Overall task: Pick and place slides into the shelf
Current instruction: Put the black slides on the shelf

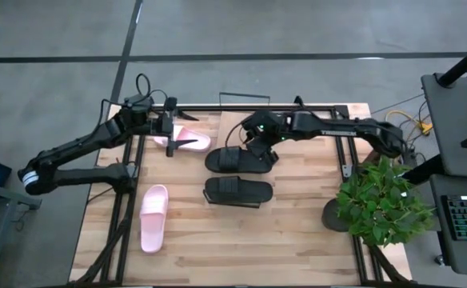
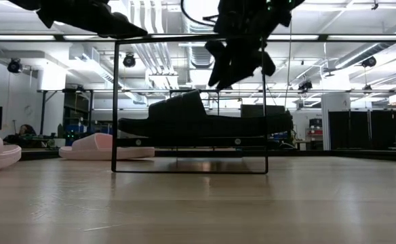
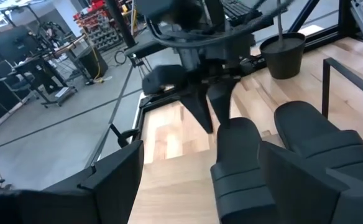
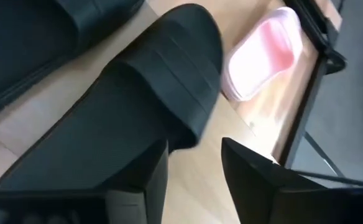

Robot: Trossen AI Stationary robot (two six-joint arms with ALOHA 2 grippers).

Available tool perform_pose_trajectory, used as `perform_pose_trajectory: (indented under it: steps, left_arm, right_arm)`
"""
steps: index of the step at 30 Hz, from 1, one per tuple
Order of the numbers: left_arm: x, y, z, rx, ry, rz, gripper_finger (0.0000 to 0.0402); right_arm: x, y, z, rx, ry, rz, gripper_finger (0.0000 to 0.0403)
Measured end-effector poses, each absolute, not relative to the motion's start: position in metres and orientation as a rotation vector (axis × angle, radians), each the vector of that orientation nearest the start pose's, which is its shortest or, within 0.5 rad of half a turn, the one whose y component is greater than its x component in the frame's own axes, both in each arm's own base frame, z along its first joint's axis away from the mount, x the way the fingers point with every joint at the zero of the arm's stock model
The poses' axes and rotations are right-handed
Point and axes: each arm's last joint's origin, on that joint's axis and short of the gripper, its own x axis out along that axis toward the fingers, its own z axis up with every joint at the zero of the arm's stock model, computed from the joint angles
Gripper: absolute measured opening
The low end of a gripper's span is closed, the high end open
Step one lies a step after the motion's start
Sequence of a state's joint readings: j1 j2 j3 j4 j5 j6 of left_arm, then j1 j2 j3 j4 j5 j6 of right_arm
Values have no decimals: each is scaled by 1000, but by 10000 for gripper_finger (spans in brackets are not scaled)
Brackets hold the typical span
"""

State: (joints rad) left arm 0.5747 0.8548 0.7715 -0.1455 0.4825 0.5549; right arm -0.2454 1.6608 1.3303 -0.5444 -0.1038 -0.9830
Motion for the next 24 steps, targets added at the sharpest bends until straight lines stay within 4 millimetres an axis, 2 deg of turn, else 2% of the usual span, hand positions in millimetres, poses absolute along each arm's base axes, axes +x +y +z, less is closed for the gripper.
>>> perform_pose_trajectory:
  steps: [6,12,18,24]
  left_arm:
    - [164,91,316,433,237,58,297]
    - [162,91,313,437,248,92,297]
    - [162,91,310,434,257,99,297]
    - [162,91,309,433,261,100,297]
  right_arm:
    - [355,-84,255,-789,814,349,122]
    - [357,-83,252,-800,762,422,126]
    - [361,-83,238,-851,731,460,140]
    - [364,-83,236,-879,689,477,176]
